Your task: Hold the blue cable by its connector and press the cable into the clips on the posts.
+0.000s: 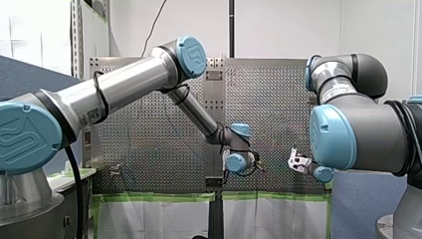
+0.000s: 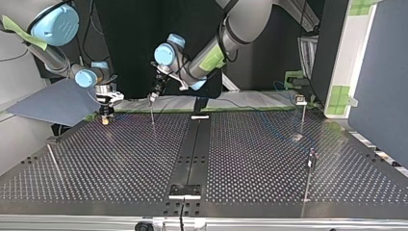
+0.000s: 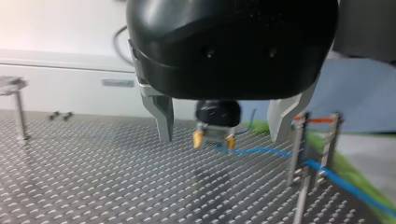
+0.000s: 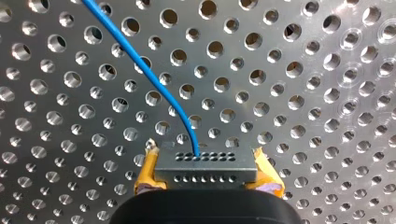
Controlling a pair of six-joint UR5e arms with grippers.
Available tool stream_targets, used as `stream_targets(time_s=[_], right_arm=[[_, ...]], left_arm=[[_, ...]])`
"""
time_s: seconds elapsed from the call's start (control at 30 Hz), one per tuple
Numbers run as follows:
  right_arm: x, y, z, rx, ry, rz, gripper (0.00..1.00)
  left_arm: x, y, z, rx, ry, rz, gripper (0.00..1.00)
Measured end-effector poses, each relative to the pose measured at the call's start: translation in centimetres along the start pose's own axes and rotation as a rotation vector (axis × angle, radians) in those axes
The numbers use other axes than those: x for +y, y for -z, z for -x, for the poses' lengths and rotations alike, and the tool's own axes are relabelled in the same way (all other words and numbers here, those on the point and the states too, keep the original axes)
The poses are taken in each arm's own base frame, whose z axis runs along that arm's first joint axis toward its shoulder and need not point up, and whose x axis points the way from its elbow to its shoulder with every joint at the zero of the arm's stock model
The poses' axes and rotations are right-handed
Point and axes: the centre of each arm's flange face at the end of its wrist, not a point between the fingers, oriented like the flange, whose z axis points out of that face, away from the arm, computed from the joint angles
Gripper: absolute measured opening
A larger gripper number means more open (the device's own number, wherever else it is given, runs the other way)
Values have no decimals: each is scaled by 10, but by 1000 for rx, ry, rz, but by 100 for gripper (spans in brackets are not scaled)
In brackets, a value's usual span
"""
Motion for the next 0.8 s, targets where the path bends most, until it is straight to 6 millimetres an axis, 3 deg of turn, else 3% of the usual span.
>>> stream_targets(time_s=[0.8], right_arm=[[-10,-1,2,-4,-1,-13,0]], left_arm=[[14,36,87,-196,227,25,99]])
